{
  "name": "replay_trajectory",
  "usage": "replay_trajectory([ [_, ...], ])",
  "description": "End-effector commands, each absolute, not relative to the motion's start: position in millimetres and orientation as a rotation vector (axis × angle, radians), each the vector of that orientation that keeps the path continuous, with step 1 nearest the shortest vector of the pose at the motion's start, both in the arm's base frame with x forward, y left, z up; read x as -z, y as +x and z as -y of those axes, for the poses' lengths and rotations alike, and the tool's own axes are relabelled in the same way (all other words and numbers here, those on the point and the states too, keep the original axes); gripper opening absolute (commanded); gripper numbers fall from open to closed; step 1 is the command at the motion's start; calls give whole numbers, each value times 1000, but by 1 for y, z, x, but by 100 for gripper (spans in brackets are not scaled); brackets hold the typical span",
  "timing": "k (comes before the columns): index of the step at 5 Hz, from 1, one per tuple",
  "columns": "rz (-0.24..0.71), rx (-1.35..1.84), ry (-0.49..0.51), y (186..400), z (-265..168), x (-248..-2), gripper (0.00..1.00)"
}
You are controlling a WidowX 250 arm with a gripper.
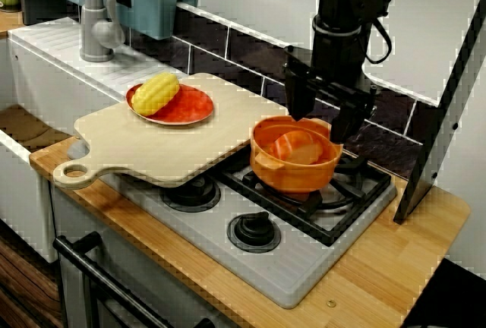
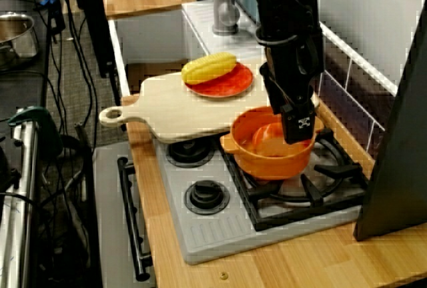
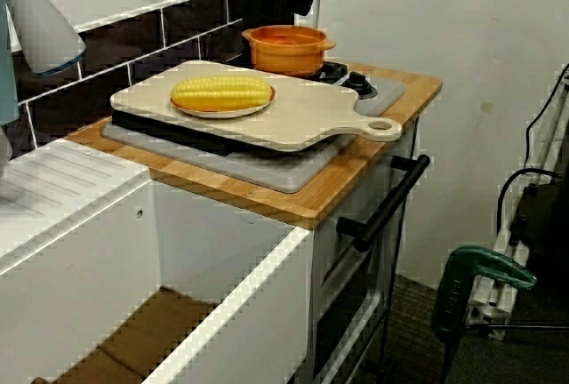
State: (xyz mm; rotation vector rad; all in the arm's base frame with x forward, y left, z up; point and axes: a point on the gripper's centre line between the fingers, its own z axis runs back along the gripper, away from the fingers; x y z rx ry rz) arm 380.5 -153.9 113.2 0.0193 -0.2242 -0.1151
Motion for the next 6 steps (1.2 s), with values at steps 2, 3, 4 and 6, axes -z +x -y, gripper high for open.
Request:
replay_trajectory([
  [2, 271, 163, -3, 373, 177, -130, 100],
  [3, 275, 183, 10, 371, 183, -127, 100],
  [4, 269, 188, 22, 370, 183, -120, 100],
  [6, 257, 194, 51, 360, 180, -102, 100],
])
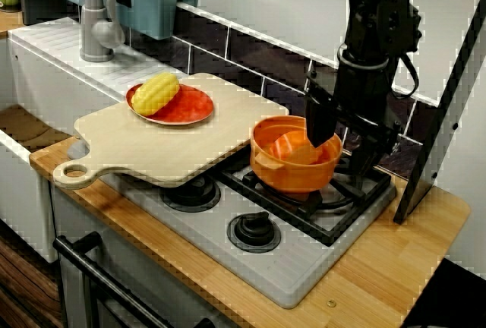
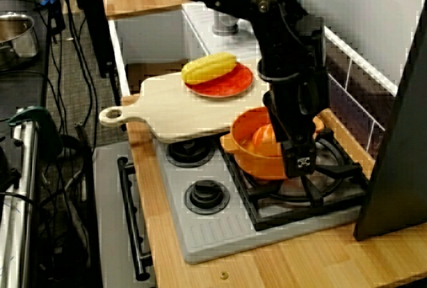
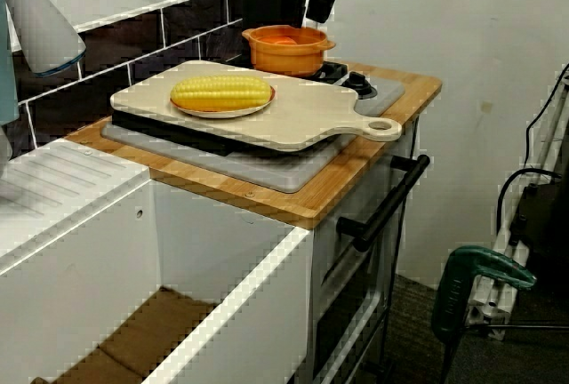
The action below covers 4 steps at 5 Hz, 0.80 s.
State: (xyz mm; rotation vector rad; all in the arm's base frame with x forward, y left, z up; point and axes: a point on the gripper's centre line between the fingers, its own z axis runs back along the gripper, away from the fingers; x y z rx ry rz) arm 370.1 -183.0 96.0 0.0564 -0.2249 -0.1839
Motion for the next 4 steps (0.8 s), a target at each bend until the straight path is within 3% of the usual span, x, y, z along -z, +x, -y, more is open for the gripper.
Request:
replay_trajectory([
  [1, 245, 194, 62, 359, 179, -92, 100],
  [2, 241, 189, 73, 358, 178, -85, 100],
  [3, 240, 181, 69, 359, 176, -81, 0],
  [4, 238, 176, 57, 361, 173, -84, 0],
])
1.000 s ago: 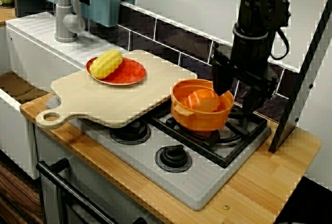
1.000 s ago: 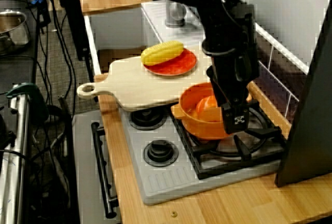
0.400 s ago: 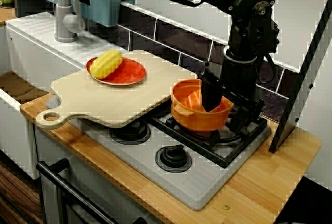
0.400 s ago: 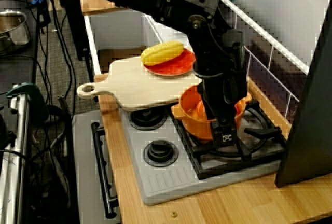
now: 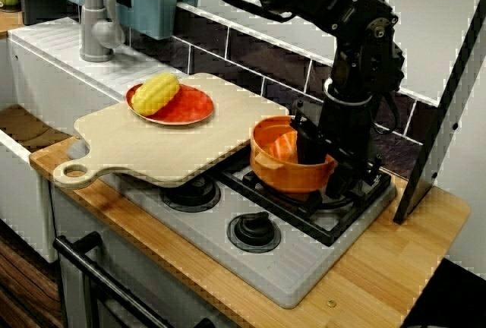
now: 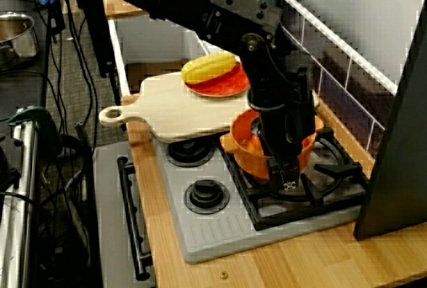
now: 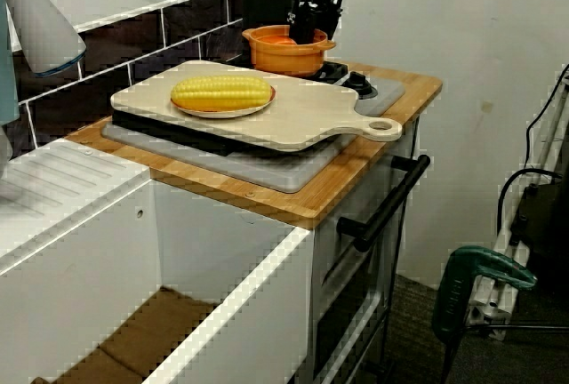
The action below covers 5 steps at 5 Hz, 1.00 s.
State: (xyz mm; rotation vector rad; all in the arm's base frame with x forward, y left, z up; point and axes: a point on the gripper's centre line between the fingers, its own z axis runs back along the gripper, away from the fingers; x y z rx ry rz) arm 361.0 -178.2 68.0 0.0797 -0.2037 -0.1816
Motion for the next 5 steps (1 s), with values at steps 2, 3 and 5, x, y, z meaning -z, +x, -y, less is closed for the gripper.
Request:
replay_trajectory([
  [2, 245, 154, 33, 364, 164, -98, 0],
  [3, 259, 147, 23, 364, 161, -107, 0],
  [5, 287, 138, 8, 363, 157, -126, 0],
])
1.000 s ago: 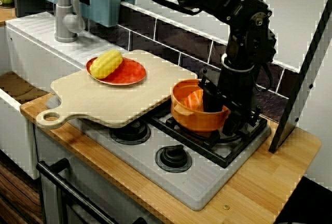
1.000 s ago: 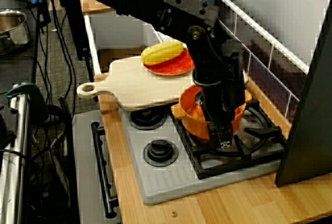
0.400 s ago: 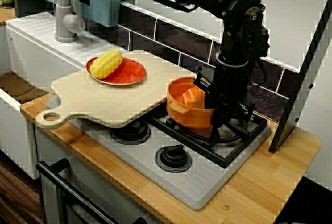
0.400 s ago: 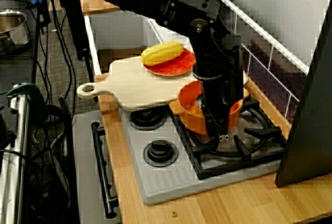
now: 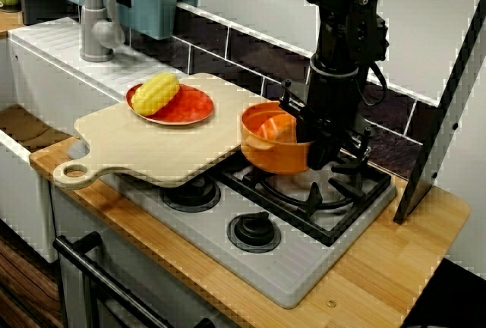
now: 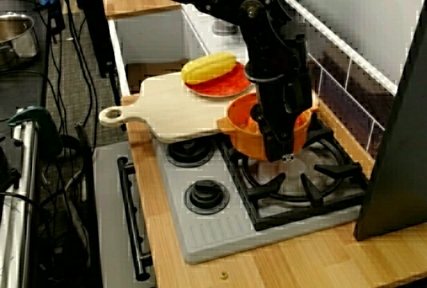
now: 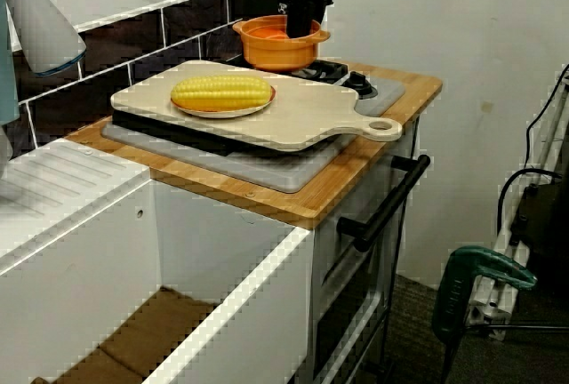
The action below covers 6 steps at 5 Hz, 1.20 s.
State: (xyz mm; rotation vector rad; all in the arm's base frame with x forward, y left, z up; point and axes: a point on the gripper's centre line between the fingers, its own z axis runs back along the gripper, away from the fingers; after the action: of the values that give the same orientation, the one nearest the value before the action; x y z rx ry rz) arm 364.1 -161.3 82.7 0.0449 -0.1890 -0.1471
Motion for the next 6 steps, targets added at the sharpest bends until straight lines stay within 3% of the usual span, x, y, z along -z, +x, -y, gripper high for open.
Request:
replay_trajectory([
  [1, 295, 130, 0, 364, 154, -132, 0],
  [6, 337, 109, -26, 365, 142, -165, 0],
])
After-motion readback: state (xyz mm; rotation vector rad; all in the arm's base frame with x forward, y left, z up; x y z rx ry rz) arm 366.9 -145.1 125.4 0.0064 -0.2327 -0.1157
